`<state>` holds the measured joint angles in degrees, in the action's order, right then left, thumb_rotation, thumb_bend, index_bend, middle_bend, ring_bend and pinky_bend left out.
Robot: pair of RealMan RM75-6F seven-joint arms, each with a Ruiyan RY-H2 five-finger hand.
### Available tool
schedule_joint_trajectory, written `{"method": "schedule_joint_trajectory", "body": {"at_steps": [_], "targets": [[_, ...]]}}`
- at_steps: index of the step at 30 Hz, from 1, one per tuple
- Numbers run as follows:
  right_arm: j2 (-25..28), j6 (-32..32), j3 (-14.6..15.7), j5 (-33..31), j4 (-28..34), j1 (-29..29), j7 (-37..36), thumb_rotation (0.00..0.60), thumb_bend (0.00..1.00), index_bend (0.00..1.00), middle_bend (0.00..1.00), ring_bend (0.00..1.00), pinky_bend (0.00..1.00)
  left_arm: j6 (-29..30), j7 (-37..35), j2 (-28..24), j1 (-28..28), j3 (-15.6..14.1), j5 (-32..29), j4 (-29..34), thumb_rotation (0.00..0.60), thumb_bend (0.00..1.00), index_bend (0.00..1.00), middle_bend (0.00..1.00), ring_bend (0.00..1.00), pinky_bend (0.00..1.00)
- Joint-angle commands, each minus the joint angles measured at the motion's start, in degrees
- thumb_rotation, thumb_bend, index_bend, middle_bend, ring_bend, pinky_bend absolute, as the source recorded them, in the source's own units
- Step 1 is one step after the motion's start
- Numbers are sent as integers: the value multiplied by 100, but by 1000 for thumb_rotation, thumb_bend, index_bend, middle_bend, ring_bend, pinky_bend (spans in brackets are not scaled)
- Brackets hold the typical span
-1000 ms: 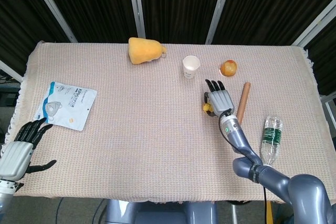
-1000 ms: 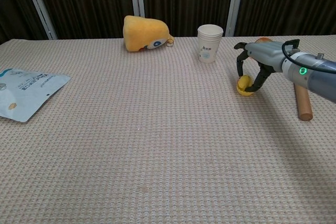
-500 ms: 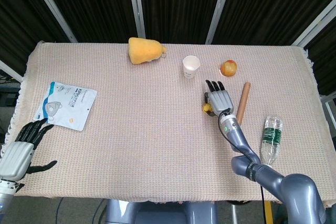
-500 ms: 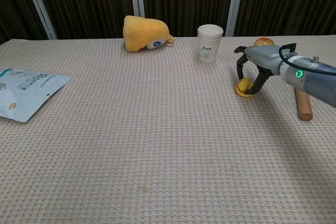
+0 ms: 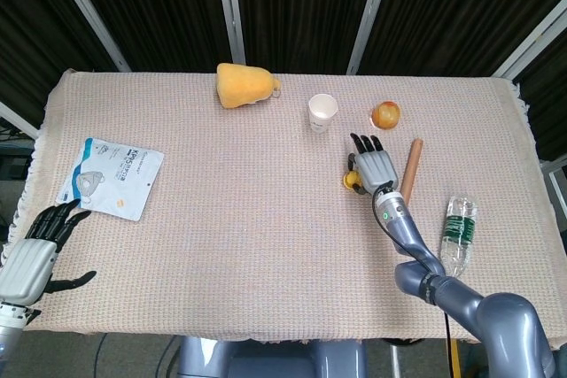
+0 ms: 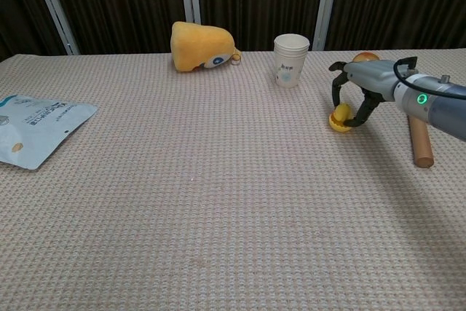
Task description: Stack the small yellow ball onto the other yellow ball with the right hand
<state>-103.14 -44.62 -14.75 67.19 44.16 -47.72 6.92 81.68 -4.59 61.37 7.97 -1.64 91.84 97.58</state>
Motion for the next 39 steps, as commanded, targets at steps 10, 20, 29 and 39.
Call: {"method": "schedule_joint_trajectory", "body": {"at_steps": [10,20,29,39], "targets": [[238,8,69,80,232,50,-10,600,207,432,0,0,0,18,16,10,-2,13,-14,-6,600,0,136,0,0,21],[367,-58,77,85,346,92,37,600,181,413,0,0,0,31,2,12,1,13,6,-1,600,0,138,0,0,21],[772,-396,73,149,776,311,-26,600,0,158,0,0,0,22,29,24,11,14,10,-40,600,0,89,0,0,21],[2605,-1647,418,536,3102,1340,303,600,0,37,0,0,0,132,289,32,-8,19,115,-132,600,0,10,0,0,23]]}}
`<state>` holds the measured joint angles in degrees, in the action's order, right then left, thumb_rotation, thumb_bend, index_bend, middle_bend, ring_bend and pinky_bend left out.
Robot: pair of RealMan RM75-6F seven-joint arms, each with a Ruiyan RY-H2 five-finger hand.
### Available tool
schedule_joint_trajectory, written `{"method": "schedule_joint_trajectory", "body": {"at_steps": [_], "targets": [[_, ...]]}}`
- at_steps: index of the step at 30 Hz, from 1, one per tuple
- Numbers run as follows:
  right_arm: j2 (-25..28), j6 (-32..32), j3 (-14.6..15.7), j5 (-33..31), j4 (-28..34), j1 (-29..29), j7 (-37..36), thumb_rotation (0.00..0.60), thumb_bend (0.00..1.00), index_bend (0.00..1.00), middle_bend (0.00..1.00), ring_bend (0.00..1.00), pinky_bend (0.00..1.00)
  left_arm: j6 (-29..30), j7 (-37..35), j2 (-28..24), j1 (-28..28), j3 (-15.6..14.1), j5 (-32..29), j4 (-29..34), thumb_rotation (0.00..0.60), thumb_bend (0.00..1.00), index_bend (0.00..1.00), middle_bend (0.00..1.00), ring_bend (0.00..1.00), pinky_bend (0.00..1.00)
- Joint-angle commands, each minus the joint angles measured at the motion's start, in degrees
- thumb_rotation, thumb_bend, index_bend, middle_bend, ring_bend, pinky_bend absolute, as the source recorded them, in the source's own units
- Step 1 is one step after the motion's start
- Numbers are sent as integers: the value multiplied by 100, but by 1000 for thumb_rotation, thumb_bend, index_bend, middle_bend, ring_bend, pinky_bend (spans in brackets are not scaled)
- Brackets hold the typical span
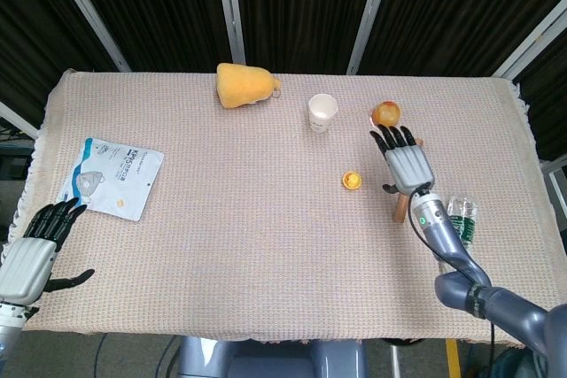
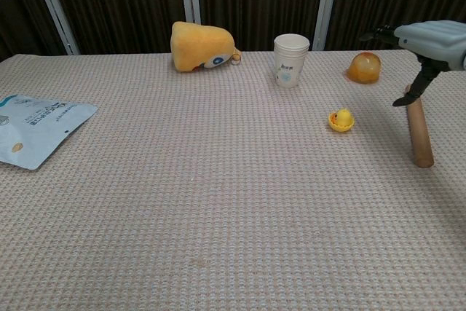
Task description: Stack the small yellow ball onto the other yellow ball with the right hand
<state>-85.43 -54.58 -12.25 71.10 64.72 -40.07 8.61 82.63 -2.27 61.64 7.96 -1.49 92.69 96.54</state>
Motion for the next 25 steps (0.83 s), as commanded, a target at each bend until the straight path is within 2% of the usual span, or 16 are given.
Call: {"method": "schedule_joint_trajectory", "body": {"at_steps": [1,4,11,16,25], "targets": [[1019,-784,207,169,1302,703,134,600,0,36,0,0,0,47,98,7,-10,2,41,-41,600,0,3,0,0,22],[1571,-1179,339,265,2020,1083,147,600,0,36,0,0,0,96,191,21,-24,17,51,-74,600,0,0,0,0,22],[2350,-1944,644,573,2905,1772,145,600,0,38,0,0,0,191,462,82,-68,63,7,-144,600,0,0,0,0,25],[2599,-2486,881,758,3118,2275,72,600,0,47,0,0,0,241,627,113,-94,94,-35,-172,600,0,0,0,0,25],[2593,-3082,1138,834,3166,2938,-143,600,0,50,0,0,0,271,951,131,-180,148,-276,-180,600,0,0,0,0,24]]}}
